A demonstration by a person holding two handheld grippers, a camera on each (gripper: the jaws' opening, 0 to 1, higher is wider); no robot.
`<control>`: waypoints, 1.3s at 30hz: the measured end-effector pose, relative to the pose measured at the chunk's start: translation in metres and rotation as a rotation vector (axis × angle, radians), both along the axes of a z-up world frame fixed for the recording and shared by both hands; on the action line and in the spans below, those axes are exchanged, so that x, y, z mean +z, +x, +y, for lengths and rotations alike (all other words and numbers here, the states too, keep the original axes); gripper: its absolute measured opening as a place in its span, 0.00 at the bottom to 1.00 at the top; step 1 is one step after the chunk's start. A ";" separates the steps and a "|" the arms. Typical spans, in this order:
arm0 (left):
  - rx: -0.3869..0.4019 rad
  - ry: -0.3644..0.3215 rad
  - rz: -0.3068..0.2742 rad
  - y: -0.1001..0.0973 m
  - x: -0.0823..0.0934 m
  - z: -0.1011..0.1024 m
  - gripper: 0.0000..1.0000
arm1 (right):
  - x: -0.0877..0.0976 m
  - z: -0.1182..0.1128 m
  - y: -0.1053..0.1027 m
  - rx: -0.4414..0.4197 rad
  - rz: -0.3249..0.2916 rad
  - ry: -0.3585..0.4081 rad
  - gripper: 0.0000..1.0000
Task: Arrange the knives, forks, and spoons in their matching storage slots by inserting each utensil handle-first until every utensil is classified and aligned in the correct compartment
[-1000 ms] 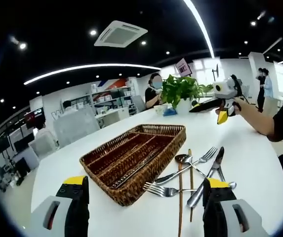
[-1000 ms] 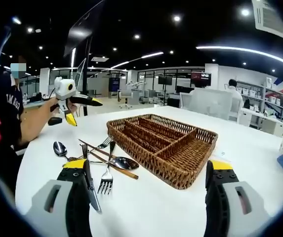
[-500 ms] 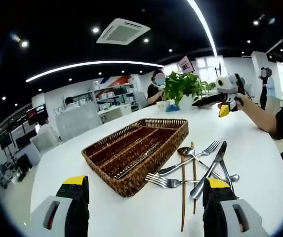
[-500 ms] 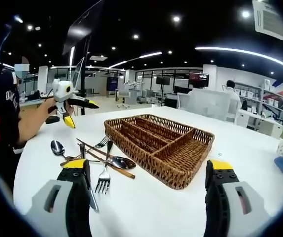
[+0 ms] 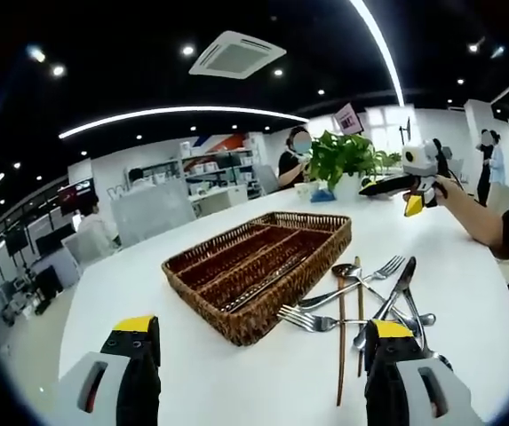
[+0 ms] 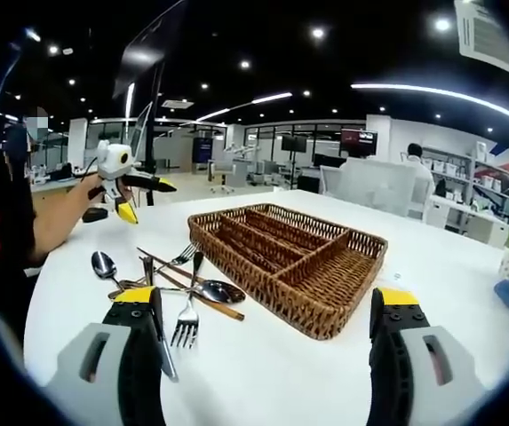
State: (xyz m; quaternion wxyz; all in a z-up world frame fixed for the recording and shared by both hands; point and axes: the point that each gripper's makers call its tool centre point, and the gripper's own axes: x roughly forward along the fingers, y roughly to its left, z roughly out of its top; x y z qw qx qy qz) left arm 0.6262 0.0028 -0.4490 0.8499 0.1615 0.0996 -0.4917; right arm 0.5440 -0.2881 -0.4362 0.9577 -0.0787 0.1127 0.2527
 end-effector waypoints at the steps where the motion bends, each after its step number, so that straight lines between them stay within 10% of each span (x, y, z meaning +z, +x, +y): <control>1: 0.001 -0.004 -0.003 0.000 0.001 0.000 1.00 | 0.000 0.000 0.000 0.001 -0.001 -0.001 0.99; 39: -0.013 0.007 -0.023 -0.006 0.006 0.004 1.00 | -0.021 0.117 -0.002 0.320 0.019 -0.099 0.88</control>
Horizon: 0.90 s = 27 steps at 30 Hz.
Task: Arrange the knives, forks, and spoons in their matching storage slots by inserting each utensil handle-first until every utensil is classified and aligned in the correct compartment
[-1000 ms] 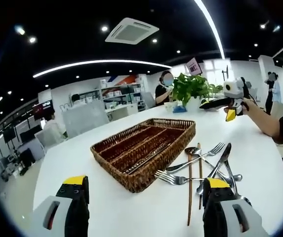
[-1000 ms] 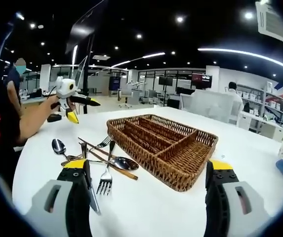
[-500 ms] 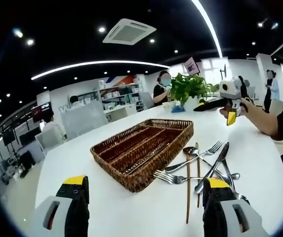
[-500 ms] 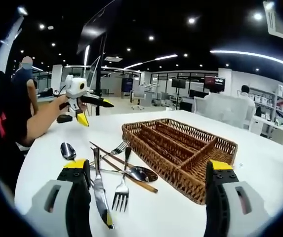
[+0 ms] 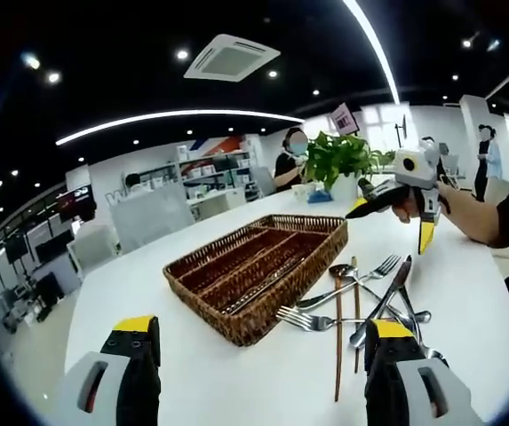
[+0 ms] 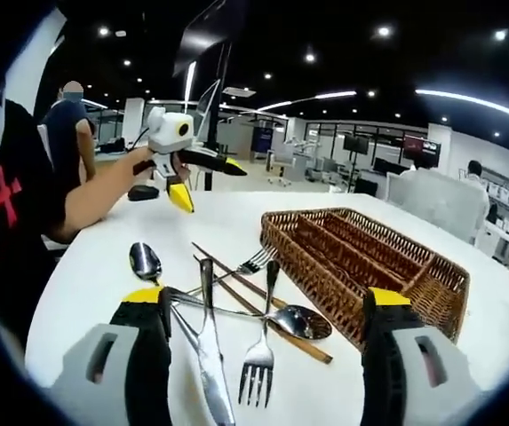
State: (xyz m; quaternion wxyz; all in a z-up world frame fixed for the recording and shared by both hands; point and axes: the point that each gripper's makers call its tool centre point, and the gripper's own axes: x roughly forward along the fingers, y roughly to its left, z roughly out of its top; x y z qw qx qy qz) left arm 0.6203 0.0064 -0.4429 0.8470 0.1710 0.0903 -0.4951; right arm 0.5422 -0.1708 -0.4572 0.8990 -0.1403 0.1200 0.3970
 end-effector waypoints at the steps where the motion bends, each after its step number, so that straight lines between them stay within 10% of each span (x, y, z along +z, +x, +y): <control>1: 0.000 -0.001 -0.001 0.000 0.000 0.000 1.00 | 0.000 0.001 -0.001 0.008 -0.002 -0.002 0.86; 10: 0.000 0.004 0.001 0.000 -0.002 0.000 1.00 | -0.012 0.027 -0.003 0.084 0.045 -0.014 0.75; 27: 0.000 -0.001 -0.007 0.000 0.000 0.000 1.00 | -0.053 0.049 -0.020 0.213 0.148 -0.128 0.24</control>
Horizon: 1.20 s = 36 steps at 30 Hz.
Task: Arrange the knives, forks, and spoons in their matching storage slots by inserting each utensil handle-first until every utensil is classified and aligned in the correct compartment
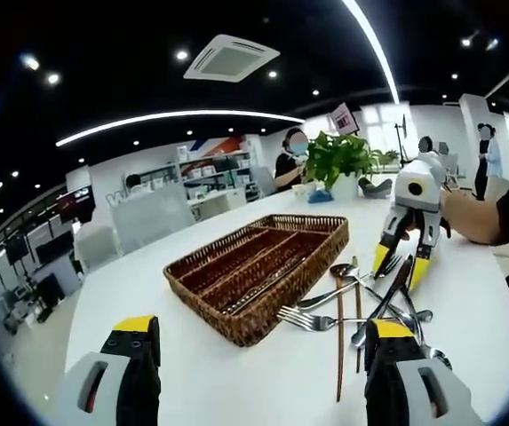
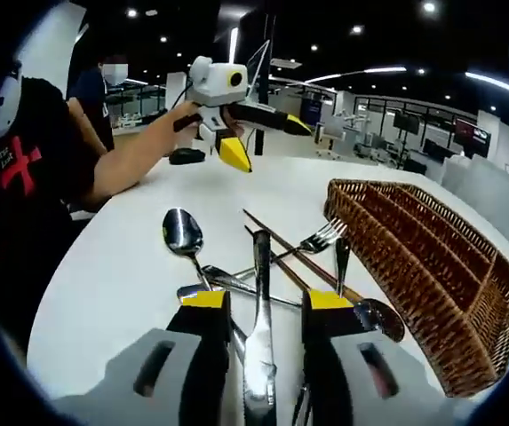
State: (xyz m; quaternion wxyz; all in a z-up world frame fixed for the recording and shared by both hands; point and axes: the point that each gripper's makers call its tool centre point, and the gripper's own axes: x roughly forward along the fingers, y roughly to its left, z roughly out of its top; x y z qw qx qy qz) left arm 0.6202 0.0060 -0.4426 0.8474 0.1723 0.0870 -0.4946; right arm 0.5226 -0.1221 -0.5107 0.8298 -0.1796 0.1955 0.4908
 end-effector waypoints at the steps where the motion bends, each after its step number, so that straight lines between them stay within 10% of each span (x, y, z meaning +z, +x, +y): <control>1: 0.001 -0.001 -0.001 0.000 0.000 0.000 1.00 | -0.001 0.000 0.000 -0.004 0.010 0.000 0.20; 9: 0.000 -0.001 -0.017 0.000 0.002 0.000 1.00 | -0.008 -0.003 0.002 -0.010 0.061 -0.040 0.06; 36: -0.015 0.006 -0.018 -0.002 0.000 -0.001 1.00 | -0.026 0.005 0.000 0.090 0.132 -0.157 0.09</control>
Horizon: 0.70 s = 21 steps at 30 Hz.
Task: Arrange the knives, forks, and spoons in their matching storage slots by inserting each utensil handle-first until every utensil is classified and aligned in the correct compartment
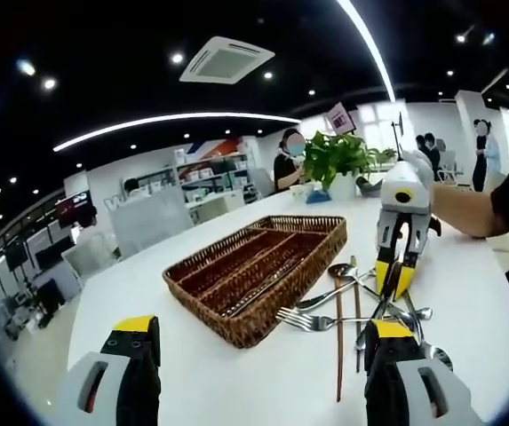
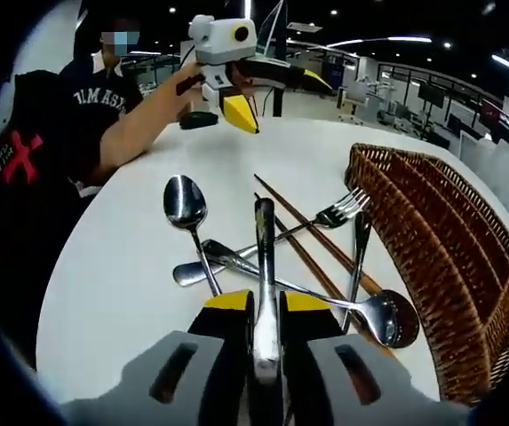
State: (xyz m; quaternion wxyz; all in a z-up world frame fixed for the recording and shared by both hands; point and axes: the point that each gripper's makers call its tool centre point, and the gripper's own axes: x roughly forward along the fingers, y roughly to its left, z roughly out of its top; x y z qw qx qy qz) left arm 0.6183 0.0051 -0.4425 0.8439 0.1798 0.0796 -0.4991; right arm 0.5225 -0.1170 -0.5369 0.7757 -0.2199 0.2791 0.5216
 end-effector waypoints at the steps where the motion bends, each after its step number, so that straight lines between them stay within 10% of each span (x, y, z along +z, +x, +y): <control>1: 0.001 -0.001 0.000 0.000 0.000 0.000 1.00 | 0.000 0.000 -0.001 -0.002 0.005 0.001 0.08; 21: -0.010 -0.002 0.002 0.000 -0.001 0.000 1.00 | 0.006 -0.005 -0.001 -0.010 -0.048 -0.048 0.05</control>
